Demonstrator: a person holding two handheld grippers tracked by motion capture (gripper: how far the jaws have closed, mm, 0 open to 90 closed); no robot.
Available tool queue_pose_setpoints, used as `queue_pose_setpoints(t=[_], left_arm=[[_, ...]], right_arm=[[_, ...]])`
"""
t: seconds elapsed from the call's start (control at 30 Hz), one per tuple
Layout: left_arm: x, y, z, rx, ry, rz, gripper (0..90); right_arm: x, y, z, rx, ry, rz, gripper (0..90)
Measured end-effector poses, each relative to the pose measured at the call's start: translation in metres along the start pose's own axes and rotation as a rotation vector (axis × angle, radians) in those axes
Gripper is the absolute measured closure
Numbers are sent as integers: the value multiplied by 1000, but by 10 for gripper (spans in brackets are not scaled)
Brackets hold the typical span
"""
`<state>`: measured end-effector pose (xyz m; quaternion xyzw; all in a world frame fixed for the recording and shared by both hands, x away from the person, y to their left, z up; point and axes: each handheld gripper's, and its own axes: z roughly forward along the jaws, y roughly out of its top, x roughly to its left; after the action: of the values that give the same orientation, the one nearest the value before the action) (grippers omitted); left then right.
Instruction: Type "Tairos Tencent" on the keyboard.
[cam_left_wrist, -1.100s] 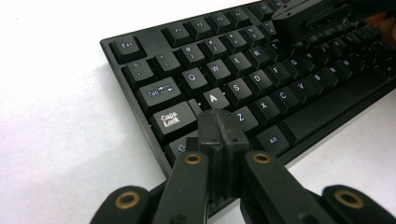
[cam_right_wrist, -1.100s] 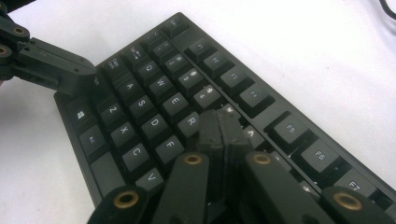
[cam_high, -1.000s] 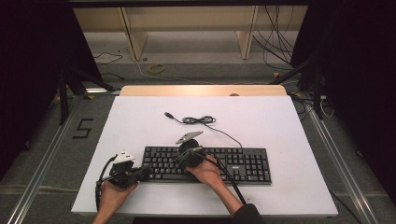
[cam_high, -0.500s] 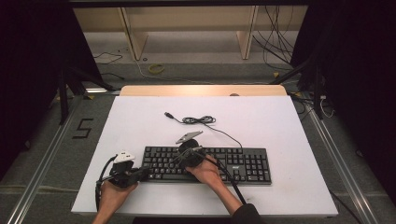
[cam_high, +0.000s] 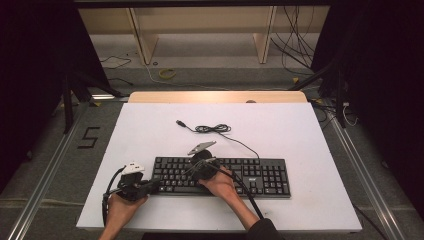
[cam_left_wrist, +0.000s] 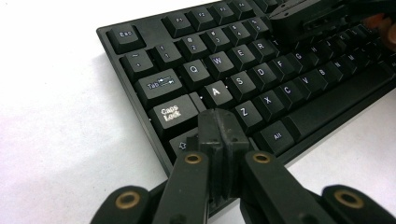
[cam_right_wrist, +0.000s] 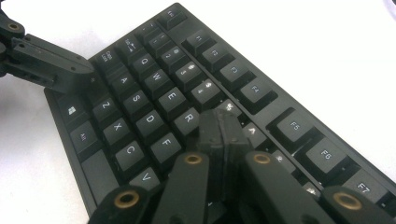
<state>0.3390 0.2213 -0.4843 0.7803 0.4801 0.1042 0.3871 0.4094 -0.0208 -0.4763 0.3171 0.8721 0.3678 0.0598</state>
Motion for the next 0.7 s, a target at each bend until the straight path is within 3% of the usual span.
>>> queue_pose_setpoints(t=[0.17, 0.27, 0.43, 0.63, 0.7], left_arm=[[-1, 0, -1, -17, -6, 23, 892], [-3, 2, -5, -53, -16, 31, 873], [-4, 2, -6, -70, -17, 28, 823], [-3, 5, -8, -92, -36, 21, 757], [-4, 6, -7, -109, -47, 18, 715]], right_arm=[[-1, -1, -6, -33, 7, 18, 900], [-8, -2, -16, -71, 32, 46, 875], [-12, -5, -27, -103, 56, 59, 820], [-14, -8, -37, -126, 69, 67, 715], [-15, -10, -42, -138, 70, 77, 588]])
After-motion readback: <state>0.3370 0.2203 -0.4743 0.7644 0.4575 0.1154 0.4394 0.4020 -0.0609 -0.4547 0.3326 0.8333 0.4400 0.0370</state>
